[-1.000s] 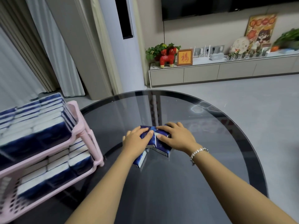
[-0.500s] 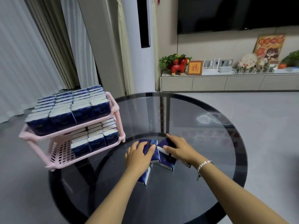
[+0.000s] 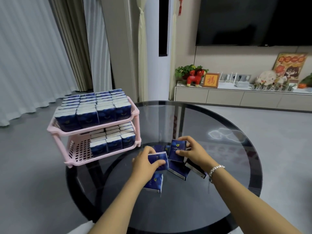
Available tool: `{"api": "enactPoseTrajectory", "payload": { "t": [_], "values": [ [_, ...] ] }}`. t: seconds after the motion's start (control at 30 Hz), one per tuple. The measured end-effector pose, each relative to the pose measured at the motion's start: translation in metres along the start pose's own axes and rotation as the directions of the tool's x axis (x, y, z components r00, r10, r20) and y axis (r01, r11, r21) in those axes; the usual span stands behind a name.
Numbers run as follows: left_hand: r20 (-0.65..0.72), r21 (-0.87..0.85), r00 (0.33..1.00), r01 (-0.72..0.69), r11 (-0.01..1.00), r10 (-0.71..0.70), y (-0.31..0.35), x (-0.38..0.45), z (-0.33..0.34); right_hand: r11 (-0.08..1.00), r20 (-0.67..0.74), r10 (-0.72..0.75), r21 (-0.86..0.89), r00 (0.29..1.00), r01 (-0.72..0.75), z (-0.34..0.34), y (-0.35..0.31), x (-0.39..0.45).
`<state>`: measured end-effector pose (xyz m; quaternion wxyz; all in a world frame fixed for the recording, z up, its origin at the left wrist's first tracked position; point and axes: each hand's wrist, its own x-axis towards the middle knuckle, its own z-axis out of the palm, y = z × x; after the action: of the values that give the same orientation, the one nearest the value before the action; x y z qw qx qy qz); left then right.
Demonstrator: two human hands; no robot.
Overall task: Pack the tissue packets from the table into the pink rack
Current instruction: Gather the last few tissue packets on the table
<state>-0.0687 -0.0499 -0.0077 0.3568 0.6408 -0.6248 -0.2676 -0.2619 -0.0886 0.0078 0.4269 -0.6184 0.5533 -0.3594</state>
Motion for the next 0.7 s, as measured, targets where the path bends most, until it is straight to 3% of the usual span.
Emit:
{"api": "enactPoseTrajectory", "payload": {
  "t": [0.07,0.23,0.37,0.5,0.7],
  "values": [
    [-0.008,-0.178,0.997,0.069,0.982,-0.071,0.0,-0.001,-0.011,0.999,-0.066,-0.028,0.044,0.997,0.03,0.004,-0.006,-0.001],
    [0.182,-0.469,0.965,0.254,0.846,-0.189,-0.007,-0.004,-0.047,0.965,-0.05,-0.097,0.238,0.994,0.106,0.02,-0.03,-0.01],
    [0.195,-0.506,0.966,0.249,0.826,-0.171,-0.021,-0.015,-0.071,0.936,0.021,-0.095,0.342,0.995,0.082,0.042,-0.046,-0.02],
    [0.229,-0.642,0.966,0.24,0.728,-0.117,-0.033,-0.03,-0.082,0.908,0.042,-0.127,0.407,0.991,0.099,0.071,-0.05,-0.025],
    [0.288,-0.776,0.954,0.285,0.563,-0.086,-0.036,-0.027,-0.086,0.959,0.096,-0.168,0.248,0.981,0.14,0.102,-0.048,-0.021]
  ]
}}
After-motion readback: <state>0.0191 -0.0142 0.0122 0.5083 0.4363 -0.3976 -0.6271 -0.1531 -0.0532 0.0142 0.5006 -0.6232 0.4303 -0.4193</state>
